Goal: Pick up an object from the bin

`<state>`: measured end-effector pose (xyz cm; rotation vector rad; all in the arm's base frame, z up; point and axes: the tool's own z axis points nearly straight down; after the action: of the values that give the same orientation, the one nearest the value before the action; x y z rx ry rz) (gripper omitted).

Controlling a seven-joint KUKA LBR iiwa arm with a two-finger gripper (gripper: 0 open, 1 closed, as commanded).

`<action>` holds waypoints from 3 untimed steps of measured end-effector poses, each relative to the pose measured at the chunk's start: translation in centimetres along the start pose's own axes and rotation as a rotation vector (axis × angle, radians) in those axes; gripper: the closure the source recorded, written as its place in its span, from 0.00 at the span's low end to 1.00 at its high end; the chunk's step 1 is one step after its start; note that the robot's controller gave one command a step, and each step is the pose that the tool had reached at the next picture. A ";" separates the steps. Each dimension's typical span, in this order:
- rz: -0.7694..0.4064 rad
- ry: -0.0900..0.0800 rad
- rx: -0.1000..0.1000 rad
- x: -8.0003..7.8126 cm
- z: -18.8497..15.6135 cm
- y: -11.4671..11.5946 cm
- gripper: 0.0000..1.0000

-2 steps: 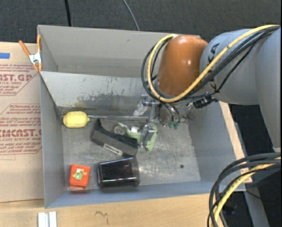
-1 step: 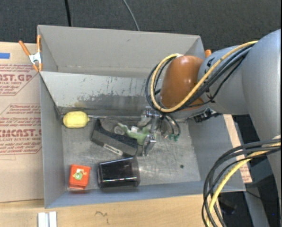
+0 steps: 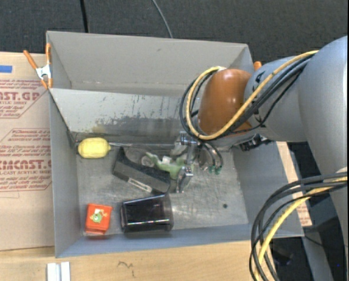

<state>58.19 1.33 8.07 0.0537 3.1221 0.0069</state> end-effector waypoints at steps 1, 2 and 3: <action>0.021 -0.003 0.002 0.2 0.0 0.2 0.00; 0.088 -0.024 0.000 -1.6 -0.1 0.2 1.00; 0.088 -0.024 -0.001 -1.5 -0.2 0.2 1.00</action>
Offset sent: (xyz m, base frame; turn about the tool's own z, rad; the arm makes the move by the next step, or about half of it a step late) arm 0.0036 0.0004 -0.0107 0.0865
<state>59.73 1.45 8.25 0.1900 3.0934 0.0084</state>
